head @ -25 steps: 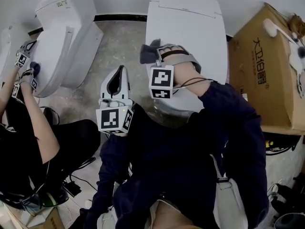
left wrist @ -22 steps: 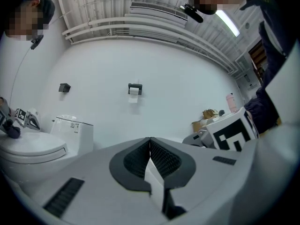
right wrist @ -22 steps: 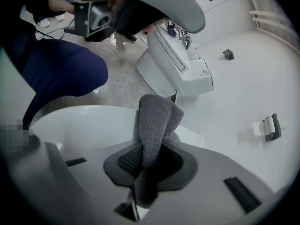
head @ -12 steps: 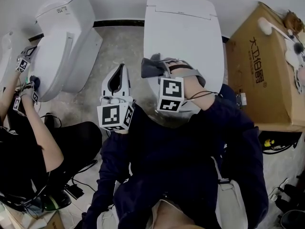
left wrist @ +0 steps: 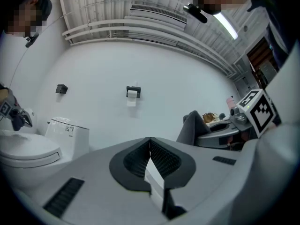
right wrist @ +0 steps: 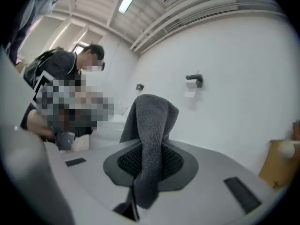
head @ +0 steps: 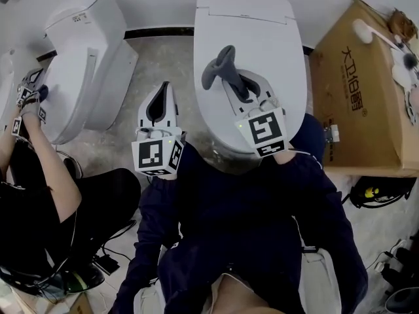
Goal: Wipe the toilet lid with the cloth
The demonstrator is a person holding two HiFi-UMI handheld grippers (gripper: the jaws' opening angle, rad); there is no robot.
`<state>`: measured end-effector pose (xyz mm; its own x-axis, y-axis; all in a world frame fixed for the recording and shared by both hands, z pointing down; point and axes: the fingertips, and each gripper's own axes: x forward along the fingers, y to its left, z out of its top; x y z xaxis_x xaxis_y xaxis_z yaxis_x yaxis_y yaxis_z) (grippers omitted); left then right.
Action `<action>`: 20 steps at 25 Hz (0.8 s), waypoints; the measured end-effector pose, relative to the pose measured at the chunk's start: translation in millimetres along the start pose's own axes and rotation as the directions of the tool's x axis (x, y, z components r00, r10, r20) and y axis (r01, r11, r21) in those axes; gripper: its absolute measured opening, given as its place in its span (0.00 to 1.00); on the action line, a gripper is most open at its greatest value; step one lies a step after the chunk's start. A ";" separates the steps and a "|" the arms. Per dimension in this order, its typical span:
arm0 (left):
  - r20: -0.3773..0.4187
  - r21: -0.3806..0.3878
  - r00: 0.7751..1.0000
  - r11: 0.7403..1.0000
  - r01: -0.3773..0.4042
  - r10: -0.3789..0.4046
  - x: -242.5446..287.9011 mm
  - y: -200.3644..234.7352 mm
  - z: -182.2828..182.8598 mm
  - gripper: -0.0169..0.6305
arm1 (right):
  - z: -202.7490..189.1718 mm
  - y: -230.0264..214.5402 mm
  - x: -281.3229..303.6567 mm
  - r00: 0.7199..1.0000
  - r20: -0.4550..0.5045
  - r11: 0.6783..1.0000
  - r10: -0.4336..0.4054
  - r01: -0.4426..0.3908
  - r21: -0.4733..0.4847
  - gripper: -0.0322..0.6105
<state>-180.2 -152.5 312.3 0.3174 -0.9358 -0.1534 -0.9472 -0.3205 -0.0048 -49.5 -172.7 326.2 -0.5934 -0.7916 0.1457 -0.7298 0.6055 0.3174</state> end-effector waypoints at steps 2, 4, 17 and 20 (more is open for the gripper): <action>-0.002 -0.001 1.000 1.000 -0.002 0.002 1.3 -0.5 -0.1 0.05 | 6.4 -12.6 -8.3 0.995 0.083 0.994 -0.055 0.046 0.104 0.16; -0.003 -0.003 1.000 1.000 -0.004 0.004 2.7 -0.8 -0.4 0.05 | 6.1 -22.4 -13.5 0.987 0.130 0.980 -0.098 0.073 0.184 0.16; -0.008 0.004 1.000 1.000 -0.001 0.001 5.1 -1.3 -1.9 0.05 | -8.5 -29.6 -14.3 0.981 0.127 0.950 -0.144 0.101 0.295 0.16; -0.009 0.007 1.000 1.000 -0.003 0.003 4.7 0.4 -2.6 0.05 | -8.7 -32.1 -15.0 0.980 0.126 0.950 -0.152 0.110 0.293 0.16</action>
<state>-179.0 -157.4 314.2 0.3153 -0.9379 -0.1449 -0.9483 -0.3171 -0.0113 -14.2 -180.9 322.0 -0.5133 -0.8579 -0.0236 -0.8579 0.5121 0.0426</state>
